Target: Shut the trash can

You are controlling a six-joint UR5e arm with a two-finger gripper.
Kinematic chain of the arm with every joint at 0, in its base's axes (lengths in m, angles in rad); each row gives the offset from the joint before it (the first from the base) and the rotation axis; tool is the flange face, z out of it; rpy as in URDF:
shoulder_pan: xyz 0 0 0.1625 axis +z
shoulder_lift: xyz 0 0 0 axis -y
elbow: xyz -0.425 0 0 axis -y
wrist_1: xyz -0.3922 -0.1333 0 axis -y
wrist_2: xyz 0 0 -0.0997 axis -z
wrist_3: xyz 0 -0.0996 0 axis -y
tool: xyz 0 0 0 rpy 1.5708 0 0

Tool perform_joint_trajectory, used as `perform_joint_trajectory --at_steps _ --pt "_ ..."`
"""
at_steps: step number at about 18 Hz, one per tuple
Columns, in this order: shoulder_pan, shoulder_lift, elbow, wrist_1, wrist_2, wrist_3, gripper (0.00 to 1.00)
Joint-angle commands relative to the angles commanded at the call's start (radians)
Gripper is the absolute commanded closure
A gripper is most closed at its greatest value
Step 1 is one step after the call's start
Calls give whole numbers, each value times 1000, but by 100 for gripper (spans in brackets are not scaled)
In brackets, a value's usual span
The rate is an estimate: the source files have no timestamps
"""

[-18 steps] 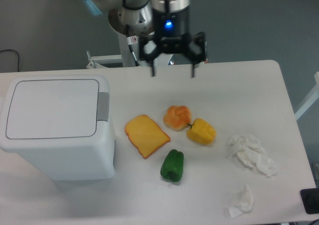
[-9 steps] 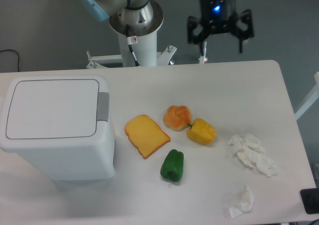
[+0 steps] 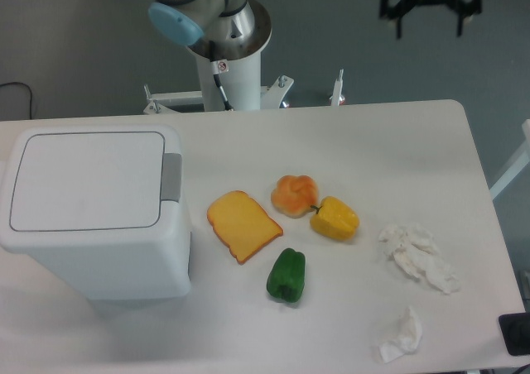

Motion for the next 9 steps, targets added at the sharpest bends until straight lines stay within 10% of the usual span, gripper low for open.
perform_joint_trajectory --at_steps 9 --pt "212 75 8 -207 -3 197 0"
